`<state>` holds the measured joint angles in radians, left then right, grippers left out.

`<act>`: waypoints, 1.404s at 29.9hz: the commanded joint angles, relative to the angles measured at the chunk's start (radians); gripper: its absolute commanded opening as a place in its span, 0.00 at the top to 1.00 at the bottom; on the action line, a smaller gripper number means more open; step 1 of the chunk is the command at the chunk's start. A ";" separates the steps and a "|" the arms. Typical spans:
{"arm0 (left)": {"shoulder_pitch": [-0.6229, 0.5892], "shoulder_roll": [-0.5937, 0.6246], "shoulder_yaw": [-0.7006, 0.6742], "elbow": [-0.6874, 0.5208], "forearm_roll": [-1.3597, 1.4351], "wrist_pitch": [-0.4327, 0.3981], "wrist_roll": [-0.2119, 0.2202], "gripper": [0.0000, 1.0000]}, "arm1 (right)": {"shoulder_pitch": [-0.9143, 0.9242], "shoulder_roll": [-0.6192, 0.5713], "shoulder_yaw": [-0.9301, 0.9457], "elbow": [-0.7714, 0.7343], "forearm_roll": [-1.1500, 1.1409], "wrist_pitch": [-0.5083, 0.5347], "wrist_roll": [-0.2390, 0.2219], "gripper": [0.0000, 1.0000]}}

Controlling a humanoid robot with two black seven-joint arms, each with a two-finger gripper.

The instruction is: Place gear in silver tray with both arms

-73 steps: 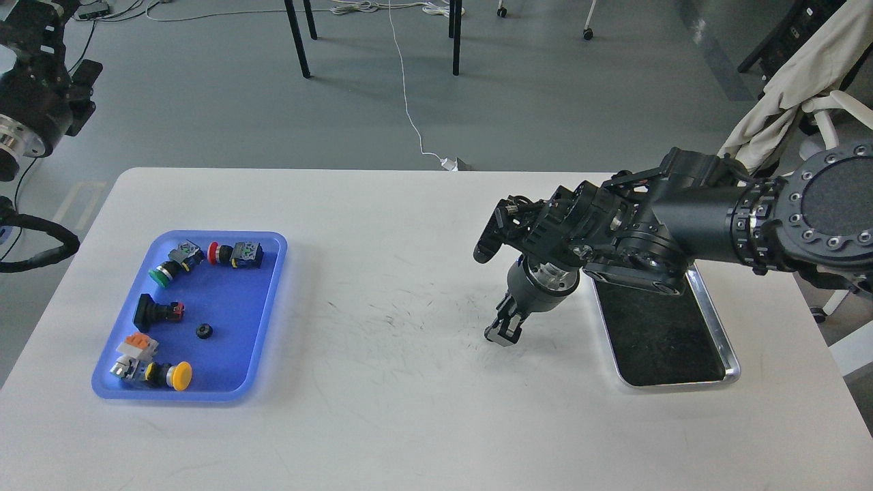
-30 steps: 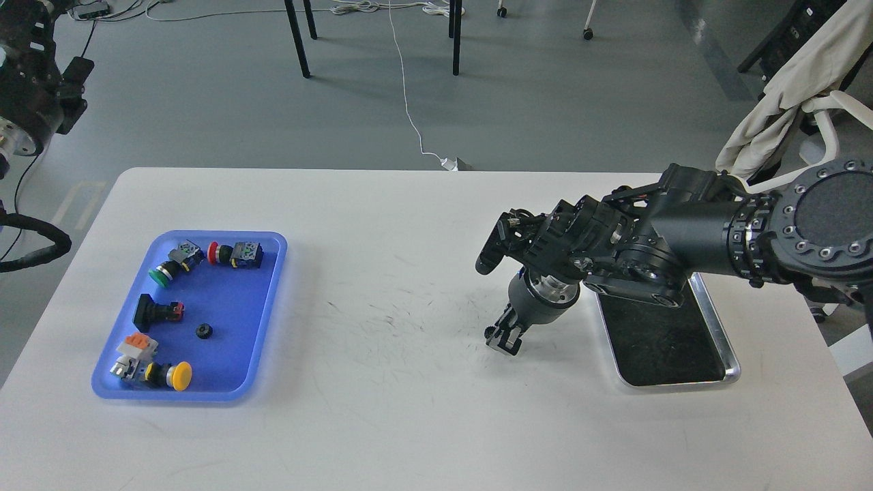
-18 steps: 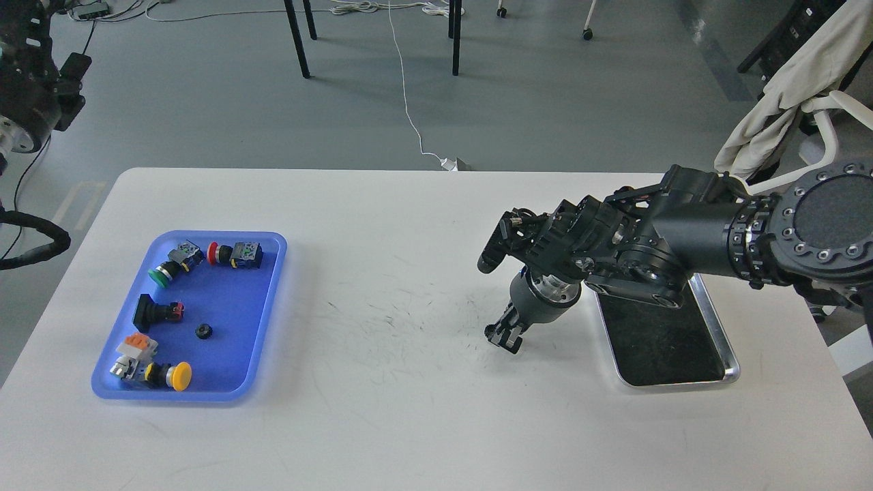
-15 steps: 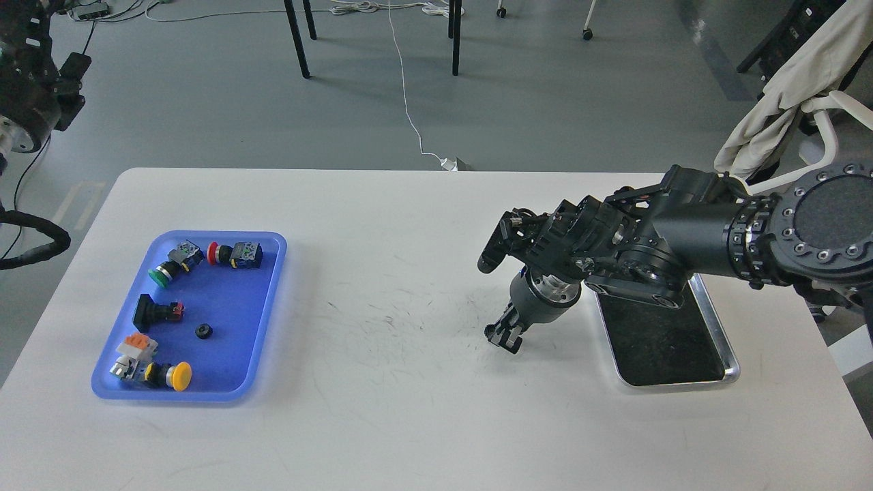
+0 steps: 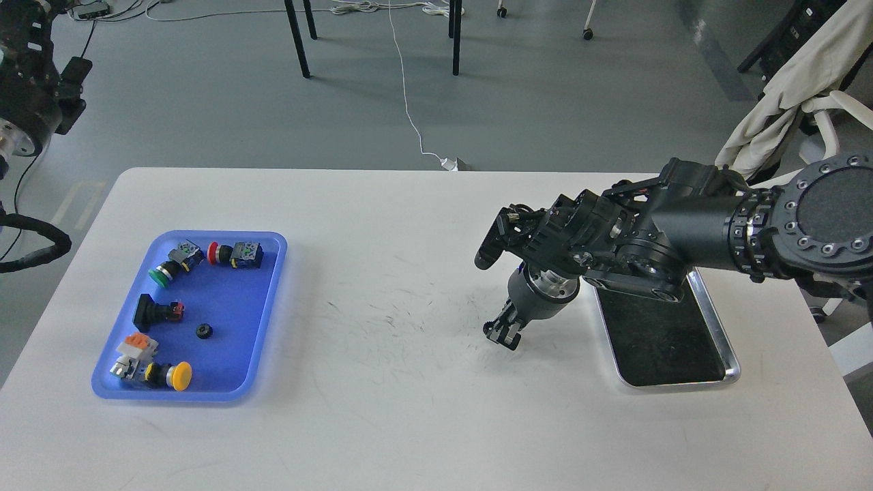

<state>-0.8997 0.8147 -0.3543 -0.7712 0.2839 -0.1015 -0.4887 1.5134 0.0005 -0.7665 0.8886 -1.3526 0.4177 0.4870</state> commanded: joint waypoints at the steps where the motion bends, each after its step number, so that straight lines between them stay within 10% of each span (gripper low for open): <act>1: 0.008 -0.003 0.000 0.001 0.000 0.000 0.000 0.02 | 0.059 -0.001 0.003 0.036 0.012 0.003 0.002 0.87; 11: 0.019 -0.016 0.008 0.004 0.003 0.000 0.000 0.02 | 0.232 -0.010 -0.011 0.188 0.040 0.053 0.002 0.87; 42: 0.054 -0.037 0.009 0.001 0.009 -0.003 0.000 0.02 | 0.307 -0.836 0.058 0.366 0.050 0.071 0.002 0.87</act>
<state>-0.8458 0.7793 -0.3451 -0.7697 0.2930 -0.1036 -0.4887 1.8369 -0.7750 -0.7236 1.2576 -1.3029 0.4887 0.4889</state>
